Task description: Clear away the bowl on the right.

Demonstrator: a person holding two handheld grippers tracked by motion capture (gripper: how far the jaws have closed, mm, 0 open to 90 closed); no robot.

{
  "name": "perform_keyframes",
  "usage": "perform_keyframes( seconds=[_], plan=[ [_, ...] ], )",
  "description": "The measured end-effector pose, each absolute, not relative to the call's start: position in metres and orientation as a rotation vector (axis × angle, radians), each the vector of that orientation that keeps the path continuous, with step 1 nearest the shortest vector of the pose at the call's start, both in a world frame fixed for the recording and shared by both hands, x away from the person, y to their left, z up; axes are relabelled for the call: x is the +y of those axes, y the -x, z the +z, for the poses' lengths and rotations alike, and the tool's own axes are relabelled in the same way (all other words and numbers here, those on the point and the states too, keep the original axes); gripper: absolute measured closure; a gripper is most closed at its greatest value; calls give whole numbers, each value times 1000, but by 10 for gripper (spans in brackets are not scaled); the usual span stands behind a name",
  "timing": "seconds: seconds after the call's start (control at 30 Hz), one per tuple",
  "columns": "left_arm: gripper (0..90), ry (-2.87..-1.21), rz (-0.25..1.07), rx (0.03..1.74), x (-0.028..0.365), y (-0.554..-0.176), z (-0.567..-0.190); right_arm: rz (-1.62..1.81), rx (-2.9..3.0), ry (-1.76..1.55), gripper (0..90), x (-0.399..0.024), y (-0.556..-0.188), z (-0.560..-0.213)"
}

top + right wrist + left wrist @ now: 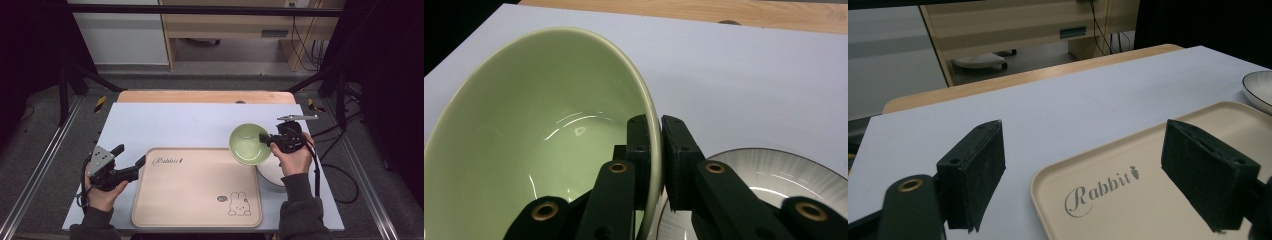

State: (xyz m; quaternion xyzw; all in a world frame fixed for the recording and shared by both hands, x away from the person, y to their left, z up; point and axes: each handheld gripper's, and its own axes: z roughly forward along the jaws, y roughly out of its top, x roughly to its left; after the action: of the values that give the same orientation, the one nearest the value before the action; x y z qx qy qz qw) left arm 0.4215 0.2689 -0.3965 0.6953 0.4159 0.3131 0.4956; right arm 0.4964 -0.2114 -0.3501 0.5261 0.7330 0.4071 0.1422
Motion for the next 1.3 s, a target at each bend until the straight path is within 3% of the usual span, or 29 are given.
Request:
perform_keyframes(
  seconds=[1.3],
  plan=[
    [173, -1685, 754, 997, 268, -420, -396, 1226, 2277, -1404, 834, -133, -515, -363]
  ],
)
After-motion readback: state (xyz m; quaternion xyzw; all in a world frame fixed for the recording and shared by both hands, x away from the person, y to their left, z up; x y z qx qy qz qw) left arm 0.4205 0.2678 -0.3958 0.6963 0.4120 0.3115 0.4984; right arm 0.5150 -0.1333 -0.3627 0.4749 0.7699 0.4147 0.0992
